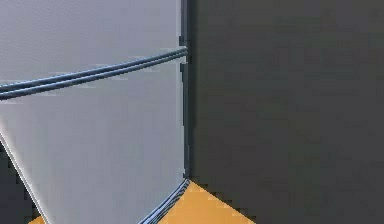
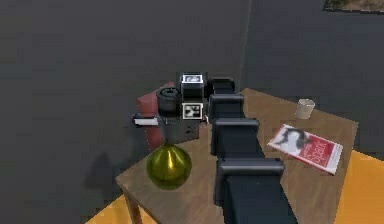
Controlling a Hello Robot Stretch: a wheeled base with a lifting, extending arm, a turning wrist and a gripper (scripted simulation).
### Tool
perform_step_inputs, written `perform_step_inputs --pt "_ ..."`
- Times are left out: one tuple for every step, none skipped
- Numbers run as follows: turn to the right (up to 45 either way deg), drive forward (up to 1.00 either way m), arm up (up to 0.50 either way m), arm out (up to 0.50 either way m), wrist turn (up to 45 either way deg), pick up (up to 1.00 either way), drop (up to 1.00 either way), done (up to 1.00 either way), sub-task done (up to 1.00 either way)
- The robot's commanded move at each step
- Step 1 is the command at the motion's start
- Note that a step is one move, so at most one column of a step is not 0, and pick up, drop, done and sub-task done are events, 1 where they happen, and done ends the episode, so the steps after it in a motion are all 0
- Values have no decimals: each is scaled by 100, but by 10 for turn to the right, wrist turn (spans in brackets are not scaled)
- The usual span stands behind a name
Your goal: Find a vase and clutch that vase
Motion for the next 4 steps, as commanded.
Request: perform_step_inputs --pt "0 0 -28 0 0 0 0 0 0" --pt "0 0 0 0 0 100 0 0 0" --pt "0 0 10 0 0 0 0 0 0" --pt "0 0 0 0 0 0 0 100 0"
